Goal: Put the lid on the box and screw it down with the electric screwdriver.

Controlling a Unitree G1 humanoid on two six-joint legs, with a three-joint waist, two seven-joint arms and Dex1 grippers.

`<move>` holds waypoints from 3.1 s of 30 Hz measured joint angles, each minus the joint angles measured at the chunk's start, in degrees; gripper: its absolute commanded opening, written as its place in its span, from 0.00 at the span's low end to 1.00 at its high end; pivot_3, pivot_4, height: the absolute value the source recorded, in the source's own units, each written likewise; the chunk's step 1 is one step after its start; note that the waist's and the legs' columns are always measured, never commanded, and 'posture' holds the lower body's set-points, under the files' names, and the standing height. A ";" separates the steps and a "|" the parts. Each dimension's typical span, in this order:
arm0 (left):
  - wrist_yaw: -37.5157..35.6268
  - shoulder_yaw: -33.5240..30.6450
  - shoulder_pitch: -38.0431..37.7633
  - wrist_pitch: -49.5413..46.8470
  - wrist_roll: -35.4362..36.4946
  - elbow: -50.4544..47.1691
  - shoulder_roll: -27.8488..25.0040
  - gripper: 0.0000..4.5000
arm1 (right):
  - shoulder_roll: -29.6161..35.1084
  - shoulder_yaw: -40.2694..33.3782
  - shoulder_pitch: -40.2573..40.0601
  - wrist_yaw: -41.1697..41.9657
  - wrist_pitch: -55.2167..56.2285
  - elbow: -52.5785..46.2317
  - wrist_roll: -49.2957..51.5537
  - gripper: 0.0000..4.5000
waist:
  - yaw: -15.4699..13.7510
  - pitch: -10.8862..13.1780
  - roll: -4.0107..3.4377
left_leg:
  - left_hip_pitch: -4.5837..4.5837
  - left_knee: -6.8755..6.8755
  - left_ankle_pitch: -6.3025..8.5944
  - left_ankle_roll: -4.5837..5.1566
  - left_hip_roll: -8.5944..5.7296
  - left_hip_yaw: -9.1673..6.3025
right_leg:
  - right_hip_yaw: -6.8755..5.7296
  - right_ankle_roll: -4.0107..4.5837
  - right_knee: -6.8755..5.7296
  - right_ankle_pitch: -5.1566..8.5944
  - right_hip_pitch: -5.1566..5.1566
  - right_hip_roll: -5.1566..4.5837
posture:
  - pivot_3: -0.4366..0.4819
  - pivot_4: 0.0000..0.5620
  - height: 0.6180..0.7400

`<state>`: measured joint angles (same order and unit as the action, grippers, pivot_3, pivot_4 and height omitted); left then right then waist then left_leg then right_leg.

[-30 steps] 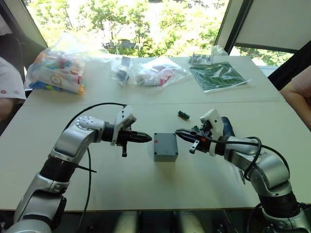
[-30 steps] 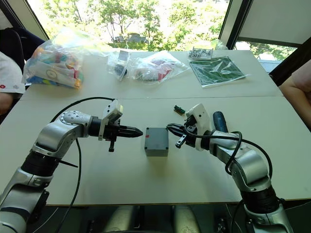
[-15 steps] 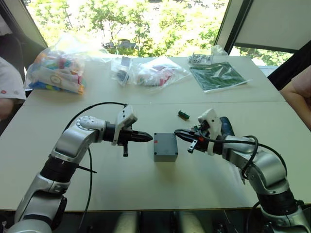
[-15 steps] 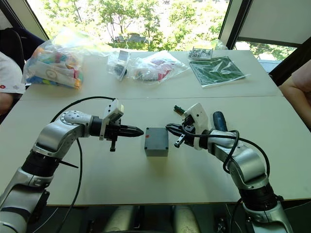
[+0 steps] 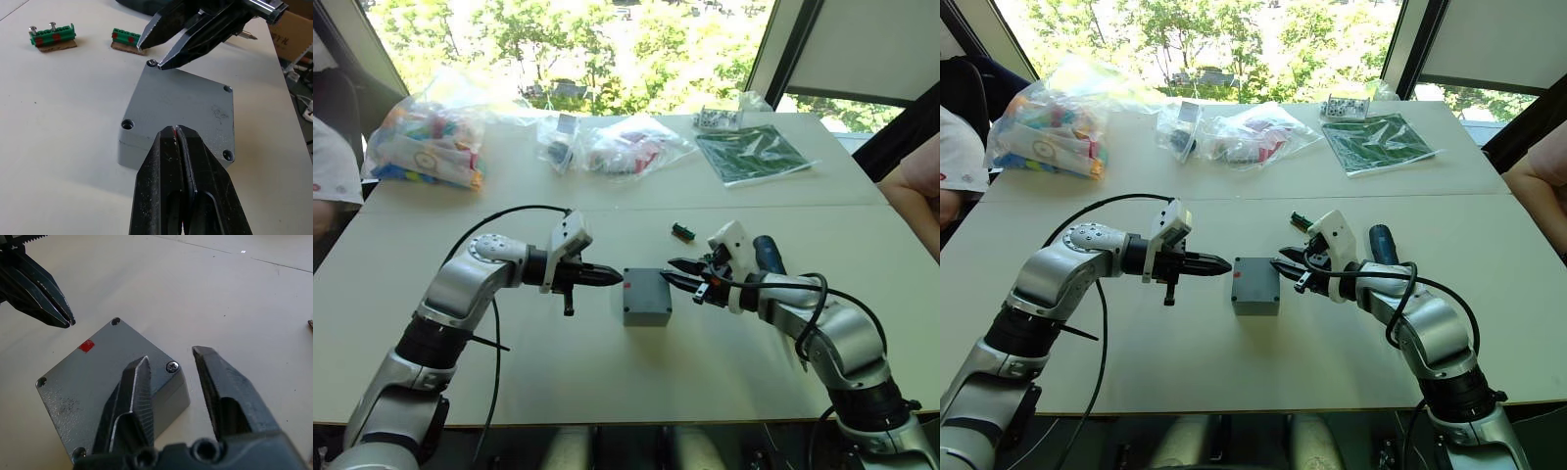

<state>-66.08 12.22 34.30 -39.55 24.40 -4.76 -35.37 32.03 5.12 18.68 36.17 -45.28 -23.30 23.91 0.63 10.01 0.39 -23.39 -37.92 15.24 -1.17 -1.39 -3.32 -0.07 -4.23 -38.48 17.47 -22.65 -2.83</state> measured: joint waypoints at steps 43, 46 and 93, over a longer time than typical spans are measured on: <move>1.65 2.06 -5.11 2.25 1.16 -17.42 -2.72 0.00 | 34.26 14.90 28.12 -3.85 -46.90 32.90 28.93 0.99 | -0.02 0.11 -0.18 | -0.05 0.04 0.06 0.10 0.00 0.15 | 0.05 0.01 0.17 0.00 -0.02 -0.06 | 0.48 0.27 1.00; 2.39 2.04 -5.29 2.18 1.31 -18.22 -2.72 0.00 | 34.02 17.02 29.22 -3.14 -46.90 33.72 28.25 0.99 | -0.02 0.11 -0.18 | -0.05 0.04 0.06 0.10 0.00 0.15 | 0.05 0.01 0.17 0.00 -0.02 -0.05 | 0.48 0.27 1.00; -3.22 5.05 6.73 7.81 -4.02 6.65 3.97 0.00 | -18.20 -16.30 5.51 -11.03 1.74 -4.62 21.17 0.39 | 0.30 0.43 -0.67 | -0.67 -0.21 -0.12 -0.16 -0.02 0.19 | 0.18 0.00 -0.57 -0.07 -0.89 0.15 | 0.48 0.27 1.00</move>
<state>-69.30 17.27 41.03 -31.74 20.38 1.89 -31.41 13.83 -11.18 24.19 25.14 -43.54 -27.92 45.08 0.92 10.44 -0.28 -24.06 -38.12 15.12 -1.33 -1.41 -3.13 0.11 -4.23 -39.05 17.40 -23.54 -2.68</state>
